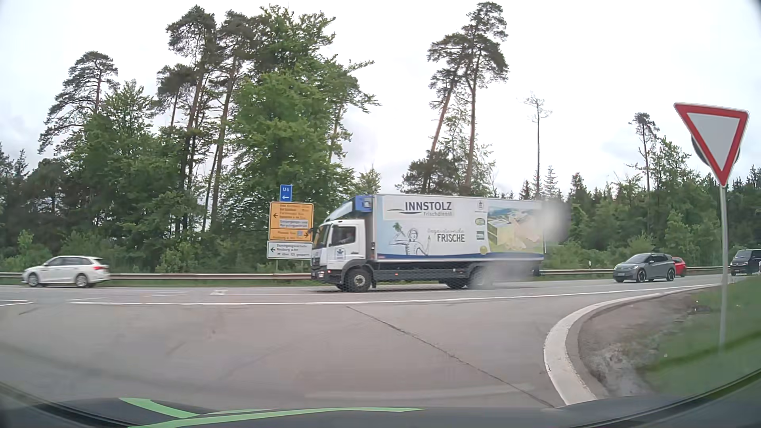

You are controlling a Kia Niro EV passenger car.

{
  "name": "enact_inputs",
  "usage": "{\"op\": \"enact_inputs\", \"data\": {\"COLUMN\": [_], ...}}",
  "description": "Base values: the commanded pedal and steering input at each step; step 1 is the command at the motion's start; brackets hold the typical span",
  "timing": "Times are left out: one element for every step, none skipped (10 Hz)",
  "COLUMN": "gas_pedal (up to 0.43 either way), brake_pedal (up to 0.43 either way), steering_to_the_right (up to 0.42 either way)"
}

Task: Follow the waypoints while adhering to traffic rules and regulations

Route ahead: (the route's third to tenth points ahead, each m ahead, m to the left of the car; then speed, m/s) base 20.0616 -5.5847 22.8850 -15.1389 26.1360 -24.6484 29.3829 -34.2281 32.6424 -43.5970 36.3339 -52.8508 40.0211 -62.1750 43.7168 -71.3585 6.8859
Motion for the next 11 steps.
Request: {"op": "enact_inputs", "data": {"gas_pedal": [0.000,0.000,0.000,0.000,0.000,0.000,0.000,0.000,0.000,0.000,0.000], "brake_pedal": [0.256,0.256,0.262,0.262,0.262,0.262,0.262,0.262,0.262,0.262,0.262], "steering_to_the_right": [0.130,0.140,0.149,0.156,0.163,0.170,0.176,0.180,0.185,0.187,0.189]}}
